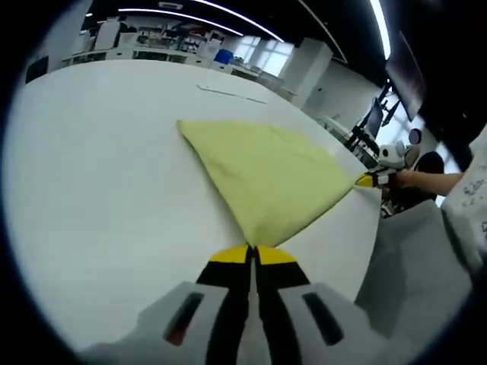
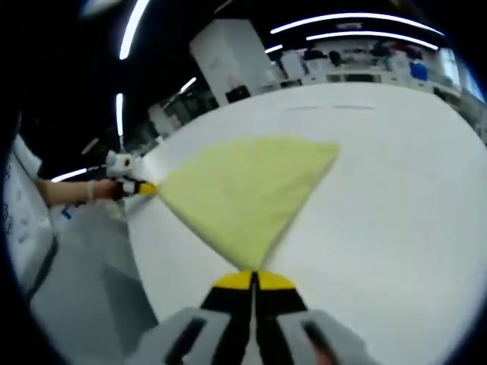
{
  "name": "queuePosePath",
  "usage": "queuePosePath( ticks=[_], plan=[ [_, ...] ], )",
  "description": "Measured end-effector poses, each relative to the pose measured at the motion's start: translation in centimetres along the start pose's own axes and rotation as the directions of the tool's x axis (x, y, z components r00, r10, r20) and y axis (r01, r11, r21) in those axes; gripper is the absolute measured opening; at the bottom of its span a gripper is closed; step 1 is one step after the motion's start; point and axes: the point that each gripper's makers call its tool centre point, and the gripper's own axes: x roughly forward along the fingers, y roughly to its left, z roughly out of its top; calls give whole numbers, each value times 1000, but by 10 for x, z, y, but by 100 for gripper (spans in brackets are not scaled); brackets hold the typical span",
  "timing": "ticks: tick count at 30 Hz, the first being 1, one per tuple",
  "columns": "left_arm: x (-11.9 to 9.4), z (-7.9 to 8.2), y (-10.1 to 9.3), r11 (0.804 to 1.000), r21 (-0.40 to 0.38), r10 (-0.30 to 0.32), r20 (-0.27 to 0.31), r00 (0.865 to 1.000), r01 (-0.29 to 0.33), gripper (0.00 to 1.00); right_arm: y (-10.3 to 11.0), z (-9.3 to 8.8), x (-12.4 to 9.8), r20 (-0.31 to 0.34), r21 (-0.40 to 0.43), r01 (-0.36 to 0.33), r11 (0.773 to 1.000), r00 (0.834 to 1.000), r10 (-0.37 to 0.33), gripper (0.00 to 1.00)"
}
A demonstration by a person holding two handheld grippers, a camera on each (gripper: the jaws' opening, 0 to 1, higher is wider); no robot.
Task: Fold the garment on the visible template until the final outline fits inside the template.
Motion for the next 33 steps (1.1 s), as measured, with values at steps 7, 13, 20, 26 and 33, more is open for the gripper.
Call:
queuePosePath(
  ticks=[7,13,20,26,33],
  plan=[
    [0,0,-1,999,35,25,-8,1000,-25,0,1,-6,3,-26,0,-2,1000,1000,2,0],
    [-3,-2,-2,997,54,57,24,998,-58,0,4,-6,4,-34,17,-14,1000,999,15,0],
    [-3,-1,-5,995,59,84,41,996,-87,3,4,-6,5,-27,31,-7,999,1000,7,0],
    [-13,11,-11,995,48,83,98,992,-89,22,4,6,-14,42,7,28,1000,999,-28,11],
    [-16,33,-20,983,130,107,143,984,-126,71,-3,34,-30,180,30,112,993,977,-115,52]
  ],
)
